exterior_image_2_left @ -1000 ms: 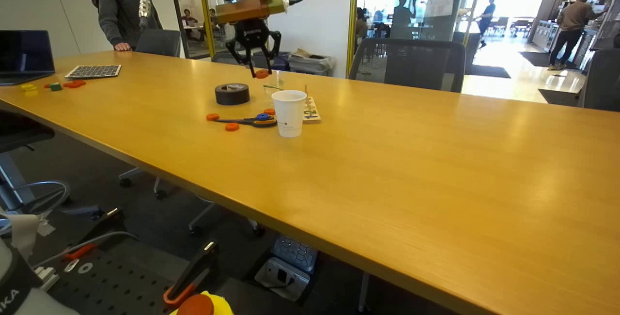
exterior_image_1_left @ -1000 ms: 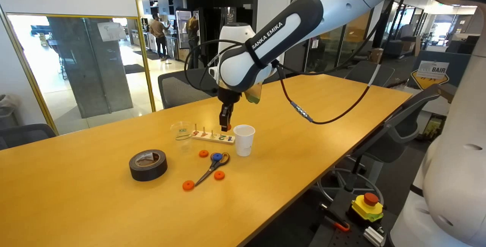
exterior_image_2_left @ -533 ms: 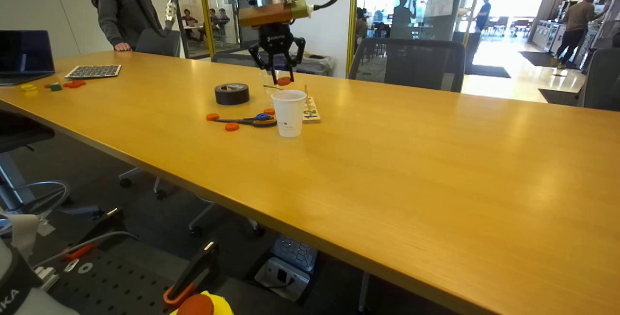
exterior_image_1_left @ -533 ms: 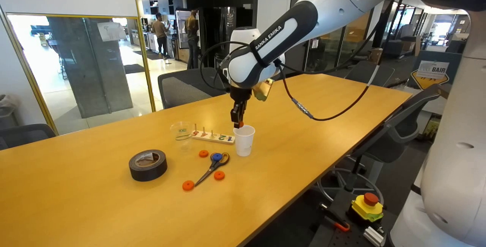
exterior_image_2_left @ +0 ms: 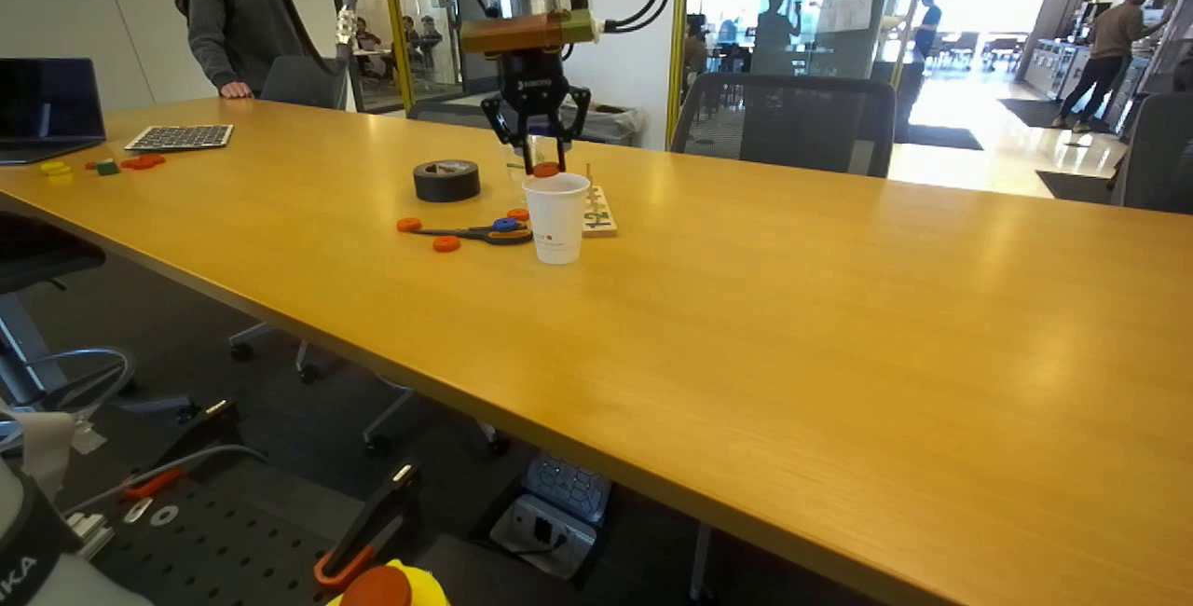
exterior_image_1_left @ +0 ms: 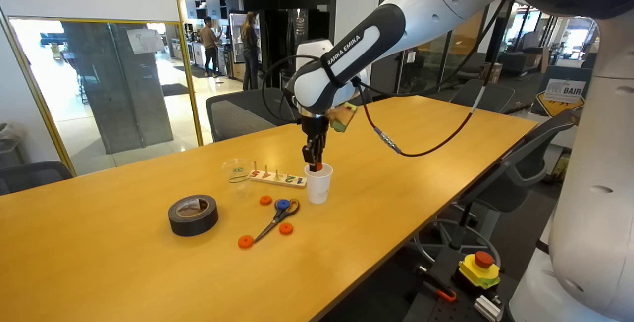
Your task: Put two round orange blocks in the white cup then put the round blue block in the clear cup, then put the remaining round orange blocks in the white cup
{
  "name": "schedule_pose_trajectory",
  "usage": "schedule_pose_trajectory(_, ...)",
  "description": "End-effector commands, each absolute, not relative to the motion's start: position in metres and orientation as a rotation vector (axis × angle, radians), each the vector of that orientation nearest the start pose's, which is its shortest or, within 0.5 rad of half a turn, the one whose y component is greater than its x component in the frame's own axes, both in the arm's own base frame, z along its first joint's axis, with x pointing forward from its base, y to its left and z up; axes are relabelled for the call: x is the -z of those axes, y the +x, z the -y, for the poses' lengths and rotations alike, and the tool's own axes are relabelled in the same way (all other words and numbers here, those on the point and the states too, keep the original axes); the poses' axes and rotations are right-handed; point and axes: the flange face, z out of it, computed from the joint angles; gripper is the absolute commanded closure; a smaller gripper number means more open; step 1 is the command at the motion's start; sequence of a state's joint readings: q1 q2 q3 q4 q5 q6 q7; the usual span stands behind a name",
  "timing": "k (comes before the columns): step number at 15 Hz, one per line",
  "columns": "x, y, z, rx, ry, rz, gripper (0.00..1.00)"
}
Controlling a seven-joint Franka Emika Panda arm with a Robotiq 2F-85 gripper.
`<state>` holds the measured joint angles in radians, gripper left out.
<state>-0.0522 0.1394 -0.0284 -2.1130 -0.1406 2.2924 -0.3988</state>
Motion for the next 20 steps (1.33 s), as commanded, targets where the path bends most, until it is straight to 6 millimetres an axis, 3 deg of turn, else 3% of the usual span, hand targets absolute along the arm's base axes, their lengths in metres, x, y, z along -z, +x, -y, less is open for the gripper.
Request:
schedule_pose_trajectory(1, -0.36, 0.574, 0.05, -0.011, -3.191, 0.592, 0.26)
schedule_pose_trajectory(4, -0.363, 0.571, 0.043, -0.025, -3.206, 0.545, 0.03)
schedule_pose_trajectory(5, -0.363, 0.568, 0.035, -0.026, -3.205, 0.541, 0.0)
schedule_pose_trajectory(9, -0.356, 0.557, -0.017, -0.004, -3.19, 0.618, 0.0)
schedule_pose_trajectory(14, -0.316, 0.548, -0.084, -0.059, -3.074, 0.635, 0.0)
schedule_pose_trajectory(17, -0.298, 0.542, -0.1, -0.061, -3.07, 0.494, 0.0)
schedule_pose_trajectory(20, -0.28, 0.54, -0.1, -0.004, -3.08, 0.33, 0.0)
